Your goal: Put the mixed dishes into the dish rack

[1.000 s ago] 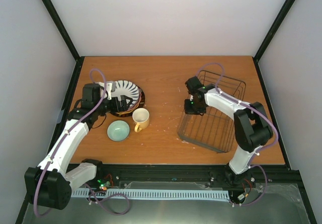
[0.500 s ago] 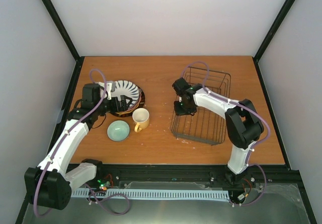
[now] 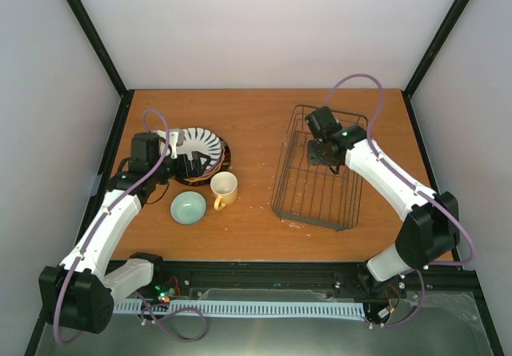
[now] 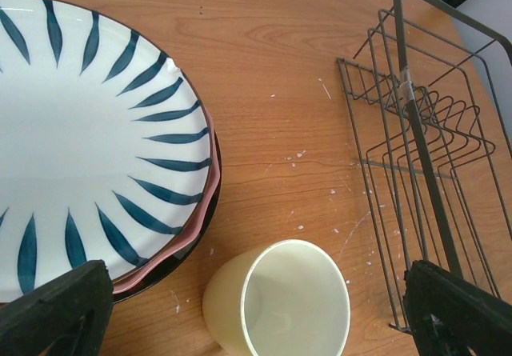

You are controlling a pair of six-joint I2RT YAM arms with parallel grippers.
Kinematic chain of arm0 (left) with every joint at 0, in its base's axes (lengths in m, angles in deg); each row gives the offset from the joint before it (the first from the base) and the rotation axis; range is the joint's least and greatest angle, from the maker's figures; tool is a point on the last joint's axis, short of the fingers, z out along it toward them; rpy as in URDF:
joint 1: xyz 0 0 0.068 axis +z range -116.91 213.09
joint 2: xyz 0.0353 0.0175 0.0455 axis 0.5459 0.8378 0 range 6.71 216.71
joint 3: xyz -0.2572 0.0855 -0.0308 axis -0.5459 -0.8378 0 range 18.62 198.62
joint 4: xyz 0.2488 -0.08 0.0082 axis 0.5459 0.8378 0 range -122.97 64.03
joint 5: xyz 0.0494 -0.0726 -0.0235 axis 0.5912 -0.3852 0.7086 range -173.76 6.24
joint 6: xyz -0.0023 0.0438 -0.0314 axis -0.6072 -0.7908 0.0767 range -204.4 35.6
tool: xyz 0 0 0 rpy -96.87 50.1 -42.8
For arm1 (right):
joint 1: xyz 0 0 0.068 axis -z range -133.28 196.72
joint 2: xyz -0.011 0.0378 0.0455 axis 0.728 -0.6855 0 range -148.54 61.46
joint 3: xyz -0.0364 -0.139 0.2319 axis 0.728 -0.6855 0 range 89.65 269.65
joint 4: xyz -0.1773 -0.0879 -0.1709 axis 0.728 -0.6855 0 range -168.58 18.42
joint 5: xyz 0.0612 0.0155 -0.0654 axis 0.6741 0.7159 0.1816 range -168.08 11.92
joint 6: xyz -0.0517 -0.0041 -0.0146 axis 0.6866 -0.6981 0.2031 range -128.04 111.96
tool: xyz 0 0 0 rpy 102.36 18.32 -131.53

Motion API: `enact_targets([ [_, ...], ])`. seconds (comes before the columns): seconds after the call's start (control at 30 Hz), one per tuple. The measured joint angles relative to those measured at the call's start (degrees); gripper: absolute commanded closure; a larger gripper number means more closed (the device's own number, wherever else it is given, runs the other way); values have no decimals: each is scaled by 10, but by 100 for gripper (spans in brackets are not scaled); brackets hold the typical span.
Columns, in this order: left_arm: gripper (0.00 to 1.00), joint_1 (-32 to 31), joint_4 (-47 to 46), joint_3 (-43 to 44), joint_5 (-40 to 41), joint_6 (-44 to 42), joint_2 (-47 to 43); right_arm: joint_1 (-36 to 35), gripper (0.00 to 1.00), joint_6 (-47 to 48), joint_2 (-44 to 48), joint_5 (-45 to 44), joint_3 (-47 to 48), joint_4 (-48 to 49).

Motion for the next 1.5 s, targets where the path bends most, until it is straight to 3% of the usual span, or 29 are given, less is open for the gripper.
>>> enact_targets([
  [0.07,0,0,0,0,-1,0,0,32,90,2,-18,-10,11,-2],
  [0.17,0,0,0,0,0,0,0,67,97,6,-64,-24,33,2],
  [0.83,0,0,0,0,2,0,0,78,97,19,-383,-7,336,33],
  [1.5,0,0,-4,0,-2,0,-5,43,97,55,-547,70,585,6],
])
